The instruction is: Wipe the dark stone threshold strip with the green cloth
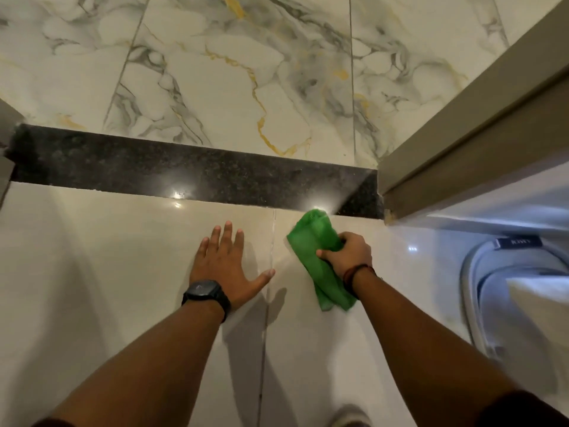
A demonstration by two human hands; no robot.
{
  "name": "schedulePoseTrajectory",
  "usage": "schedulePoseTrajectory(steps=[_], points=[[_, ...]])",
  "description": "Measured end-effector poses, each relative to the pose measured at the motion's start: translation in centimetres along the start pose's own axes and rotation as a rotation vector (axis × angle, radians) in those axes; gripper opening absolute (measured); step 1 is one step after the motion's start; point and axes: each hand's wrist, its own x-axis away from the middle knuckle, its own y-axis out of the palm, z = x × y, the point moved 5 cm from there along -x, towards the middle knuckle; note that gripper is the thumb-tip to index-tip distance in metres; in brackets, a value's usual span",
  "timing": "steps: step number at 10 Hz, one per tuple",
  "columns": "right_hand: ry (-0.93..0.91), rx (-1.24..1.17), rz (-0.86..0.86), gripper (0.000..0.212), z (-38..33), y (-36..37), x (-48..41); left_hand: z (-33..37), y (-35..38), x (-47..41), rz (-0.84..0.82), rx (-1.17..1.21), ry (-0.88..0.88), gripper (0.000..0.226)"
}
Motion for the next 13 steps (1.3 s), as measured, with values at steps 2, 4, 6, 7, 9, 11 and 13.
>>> schedulePoseTrajectory(steps=[2, 4, 6, 7, 9, 11, 13], points=[[0.112, -0.377, 0.153, 0.032, -0.2, -12.9, 10.9, 6.8, -11.2, 7.8, -0.023, 0.032, 0.08, 0.112], [0.119, -0.629, 0.442, 0.026, 0.5, -33.7, 19.5, 22.3, -24.1, 14.5, 0.002, 0.152, 0.29, 0.104], [0.226, -0.494, 0.651, 0.027, 7.3, -49.6, 21.5, 38.8, -29.6, 16.5, 0.031, 0.212, 0.608, 0.094], [0.35, -0.406, 0.524, 0.033, 11.8, -50.1, 19.2, 44.2, -28.4, 16.5, 0.007, 0.195, 0.703, 0.096], [0.429, -0.383, 0.362, 0.038, 17.1, -44.5, 14.9, 48.1, -22.4, 15.9, -0.046, 0.023, 0.835, 0.1], [0.114, 0.129, 0.487, 0.084, 15.9, -41.1, 14.8, 48.1, -19.9, 15.9, -0.026, -0.116, 0.895, 0.101], [0.03, 0.421, 0.265, 0.072, 14.2, -40.0, 15.4, 43.1, -23.8, 15.6, -0.022, -0.038, 0.798, 0.1]])
